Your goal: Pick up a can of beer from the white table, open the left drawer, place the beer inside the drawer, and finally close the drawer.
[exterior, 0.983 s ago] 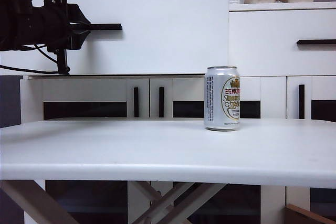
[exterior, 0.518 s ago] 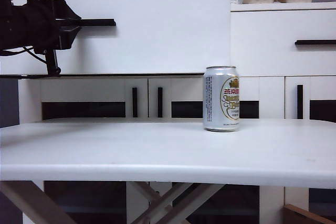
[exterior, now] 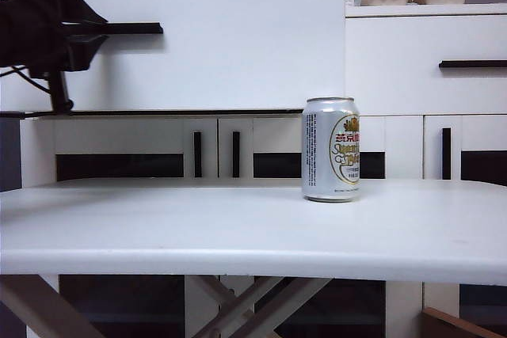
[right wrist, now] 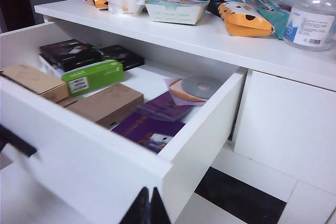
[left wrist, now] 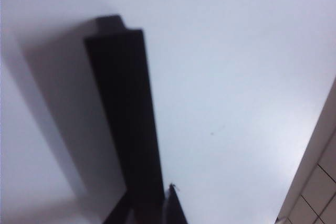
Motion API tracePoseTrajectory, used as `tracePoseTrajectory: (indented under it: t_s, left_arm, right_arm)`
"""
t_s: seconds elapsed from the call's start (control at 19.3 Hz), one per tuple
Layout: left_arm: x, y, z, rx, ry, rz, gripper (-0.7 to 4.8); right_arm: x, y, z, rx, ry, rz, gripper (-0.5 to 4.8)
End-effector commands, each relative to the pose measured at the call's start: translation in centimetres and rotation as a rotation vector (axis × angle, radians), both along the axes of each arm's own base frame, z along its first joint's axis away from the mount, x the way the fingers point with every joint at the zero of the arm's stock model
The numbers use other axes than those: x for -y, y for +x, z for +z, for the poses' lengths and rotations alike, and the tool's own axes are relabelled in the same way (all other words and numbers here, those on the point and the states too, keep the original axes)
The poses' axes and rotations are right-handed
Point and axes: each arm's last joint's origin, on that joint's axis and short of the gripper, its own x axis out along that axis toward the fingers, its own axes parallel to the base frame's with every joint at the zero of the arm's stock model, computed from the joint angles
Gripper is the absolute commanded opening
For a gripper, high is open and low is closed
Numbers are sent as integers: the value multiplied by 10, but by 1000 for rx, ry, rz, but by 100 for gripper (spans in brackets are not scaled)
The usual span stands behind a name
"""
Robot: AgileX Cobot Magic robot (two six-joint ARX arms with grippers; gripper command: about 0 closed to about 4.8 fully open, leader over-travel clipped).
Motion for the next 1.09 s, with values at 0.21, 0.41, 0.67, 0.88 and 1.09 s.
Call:
tracePoseTrajectory:
  t_s: [0.21,0.41,0.67,0.88,1.09]
  left_arm:
    - [-5,-15,-26,-119,39,10,-5]
    - [-9,-27,-27,-123,42,11,-5]
    - [-10,-32,-29,-128,44,4,-5]
    - [-10,-32,-29,-122,45,-6,-5]
    - [-12,-37,-34,-142,52,-11,-5]
  right_arm:
    - [0,-1,4,22,9,3,-5]
    - [0,-1,4,22,9,3,-5]
    - [0,-1,4,22,9,3,-5]
    - [0,-1,4,22,8,2,-5]
    - [0,-1,4,22,8,2,-5]
